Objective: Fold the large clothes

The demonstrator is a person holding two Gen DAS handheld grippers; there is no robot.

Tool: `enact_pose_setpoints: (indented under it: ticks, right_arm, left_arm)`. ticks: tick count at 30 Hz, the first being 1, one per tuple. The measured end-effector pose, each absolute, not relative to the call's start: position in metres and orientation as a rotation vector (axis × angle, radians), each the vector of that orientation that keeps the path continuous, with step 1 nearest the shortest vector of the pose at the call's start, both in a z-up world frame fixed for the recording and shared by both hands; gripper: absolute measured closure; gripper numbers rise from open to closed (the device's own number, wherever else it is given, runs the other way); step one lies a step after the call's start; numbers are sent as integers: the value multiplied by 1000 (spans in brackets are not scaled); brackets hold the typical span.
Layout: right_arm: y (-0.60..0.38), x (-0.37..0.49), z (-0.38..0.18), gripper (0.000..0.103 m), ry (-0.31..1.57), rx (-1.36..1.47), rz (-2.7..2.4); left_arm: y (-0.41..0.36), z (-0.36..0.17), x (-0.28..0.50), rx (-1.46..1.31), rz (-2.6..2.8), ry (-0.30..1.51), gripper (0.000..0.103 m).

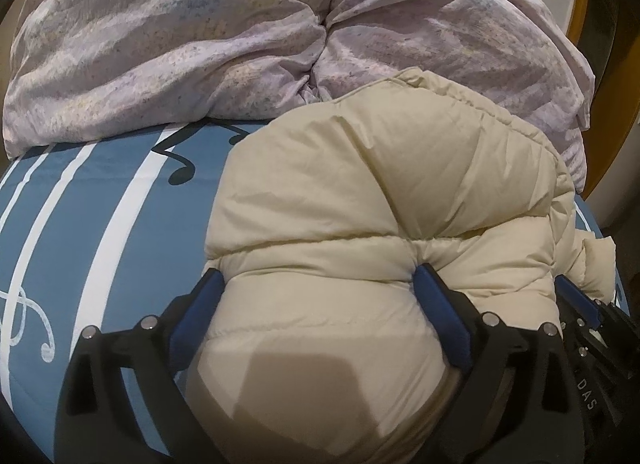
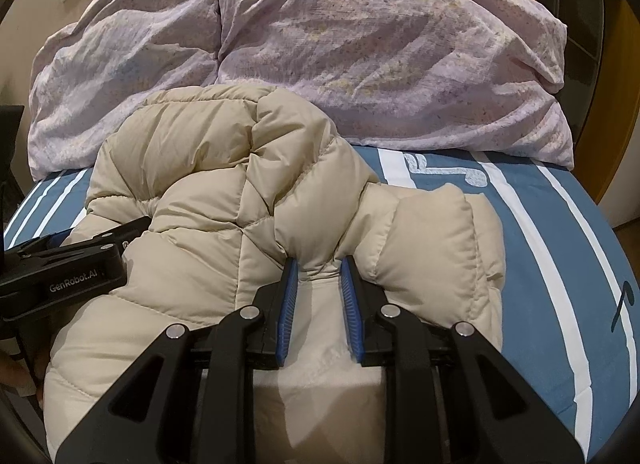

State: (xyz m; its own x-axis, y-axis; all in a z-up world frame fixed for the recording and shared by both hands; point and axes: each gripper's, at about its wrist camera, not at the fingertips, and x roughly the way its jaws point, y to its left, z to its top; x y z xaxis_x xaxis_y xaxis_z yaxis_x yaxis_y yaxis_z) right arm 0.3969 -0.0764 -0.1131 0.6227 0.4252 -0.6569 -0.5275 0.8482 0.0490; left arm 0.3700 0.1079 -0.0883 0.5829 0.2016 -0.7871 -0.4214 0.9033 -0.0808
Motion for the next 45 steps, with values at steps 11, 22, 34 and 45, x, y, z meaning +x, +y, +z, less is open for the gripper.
enact_pose_setpoints:
  ticks: [11, 22, 34, 45]
  right_arm:
    - [-73, 399, -115, 79, 714, -149, 548]
    - [-72, 400, -116, 78, 716, -143, 539]
    - [-72, 401, -116, 78, 721, -139, 543]
    - [-82, 412, -120, 79, 779, -34, 598]
  left_arm:
    - [110, -92, 372, -295, 358, 878, 6]
    - [112, -93, 374, -316, 353, 877, 6]
    - [112, -94, 374, -318, 352, 877, 6]
    - [115, -92, 376, -332, 354, 912, 4]
